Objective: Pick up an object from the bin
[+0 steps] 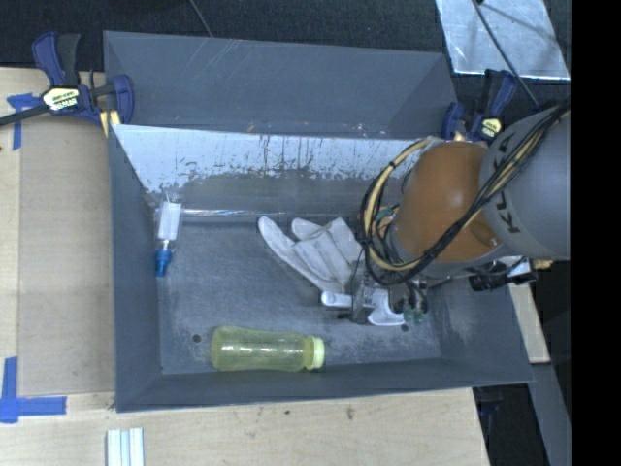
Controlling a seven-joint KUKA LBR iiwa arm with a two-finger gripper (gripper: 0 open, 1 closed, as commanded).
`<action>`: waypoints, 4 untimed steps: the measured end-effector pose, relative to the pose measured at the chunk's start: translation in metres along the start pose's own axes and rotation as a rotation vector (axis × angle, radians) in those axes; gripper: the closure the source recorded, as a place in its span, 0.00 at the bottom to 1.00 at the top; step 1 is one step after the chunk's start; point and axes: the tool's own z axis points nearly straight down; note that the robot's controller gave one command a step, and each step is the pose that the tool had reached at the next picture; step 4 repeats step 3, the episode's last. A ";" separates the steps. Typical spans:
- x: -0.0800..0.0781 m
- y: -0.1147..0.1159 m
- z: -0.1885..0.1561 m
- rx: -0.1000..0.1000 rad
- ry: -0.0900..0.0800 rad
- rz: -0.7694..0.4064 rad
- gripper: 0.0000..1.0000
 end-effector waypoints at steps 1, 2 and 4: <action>-0.002 0.000 -0.021 -0.002 -0.008 0.000 1.00; -0.002 0.000 -0.032 -0.002 -0.008 0.000 1.00; -0.001 0.000 -0.048 -0.001 -0.003 0.000 1.00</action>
Offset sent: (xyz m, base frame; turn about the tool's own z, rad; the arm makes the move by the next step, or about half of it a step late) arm 0.0002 -0.0001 0.0653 0.0000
